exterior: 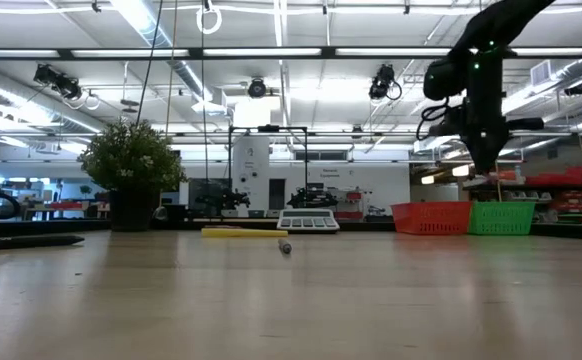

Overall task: Sort crayons/erasers/pens/pencils in bins
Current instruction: Put the red crayon into the green bin

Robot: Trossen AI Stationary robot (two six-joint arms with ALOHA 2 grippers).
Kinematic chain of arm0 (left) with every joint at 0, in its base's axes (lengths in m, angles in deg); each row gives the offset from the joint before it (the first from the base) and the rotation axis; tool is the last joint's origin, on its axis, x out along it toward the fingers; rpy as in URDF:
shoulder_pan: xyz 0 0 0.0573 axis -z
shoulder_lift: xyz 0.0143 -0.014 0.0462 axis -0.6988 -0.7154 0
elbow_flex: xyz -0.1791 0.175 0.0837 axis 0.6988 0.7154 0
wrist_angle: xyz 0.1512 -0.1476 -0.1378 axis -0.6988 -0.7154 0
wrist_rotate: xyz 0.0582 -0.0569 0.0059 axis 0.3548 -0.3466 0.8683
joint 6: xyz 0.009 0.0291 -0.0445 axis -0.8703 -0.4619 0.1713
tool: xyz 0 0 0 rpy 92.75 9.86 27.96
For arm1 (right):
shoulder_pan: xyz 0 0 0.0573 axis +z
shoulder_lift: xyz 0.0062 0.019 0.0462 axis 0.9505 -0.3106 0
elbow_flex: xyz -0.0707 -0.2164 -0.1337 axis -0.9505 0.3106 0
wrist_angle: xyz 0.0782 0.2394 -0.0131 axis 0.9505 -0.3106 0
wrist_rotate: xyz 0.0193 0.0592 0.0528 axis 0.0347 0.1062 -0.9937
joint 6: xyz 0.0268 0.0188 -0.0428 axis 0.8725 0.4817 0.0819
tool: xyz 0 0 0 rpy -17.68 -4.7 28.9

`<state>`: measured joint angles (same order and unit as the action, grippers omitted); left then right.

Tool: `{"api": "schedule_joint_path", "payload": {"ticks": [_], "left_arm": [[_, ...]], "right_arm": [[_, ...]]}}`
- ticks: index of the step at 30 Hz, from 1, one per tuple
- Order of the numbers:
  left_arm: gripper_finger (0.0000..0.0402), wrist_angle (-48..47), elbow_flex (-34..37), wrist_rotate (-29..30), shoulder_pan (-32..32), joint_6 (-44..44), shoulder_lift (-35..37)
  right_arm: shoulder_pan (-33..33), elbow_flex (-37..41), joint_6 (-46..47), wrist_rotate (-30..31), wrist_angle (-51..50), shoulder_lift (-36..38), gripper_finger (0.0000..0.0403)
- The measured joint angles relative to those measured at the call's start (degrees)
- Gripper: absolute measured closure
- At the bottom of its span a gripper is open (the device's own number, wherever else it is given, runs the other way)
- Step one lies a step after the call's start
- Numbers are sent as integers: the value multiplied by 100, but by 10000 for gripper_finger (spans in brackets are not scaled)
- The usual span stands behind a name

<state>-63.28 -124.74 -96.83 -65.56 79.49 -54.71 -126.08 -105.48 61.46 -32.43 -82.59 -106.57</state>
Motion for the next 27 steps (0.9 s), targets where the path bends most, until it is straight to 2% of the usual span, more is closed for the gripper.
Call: {"api": "schedule_joint_path", "payload": {"ticks": [6, 11, 19, 27], "left_arm": [[381, 151, 0, 42, 0, 217, -2], [376, 195, 0, 42, 0, 396, -4], [381, 186, 0, 44, 102, 437, -4], [378, 183, 0, 46, 160, 346, -4]], "right_arm": [[255, -2, -129, 320, 302, -375, 360], [161, -2, 67, 474, 541, -662, 360], [-166, -2, -150, 528, 764, -939, 360], [-166, -2, -154, 563, 813, -1285, 360]]}}
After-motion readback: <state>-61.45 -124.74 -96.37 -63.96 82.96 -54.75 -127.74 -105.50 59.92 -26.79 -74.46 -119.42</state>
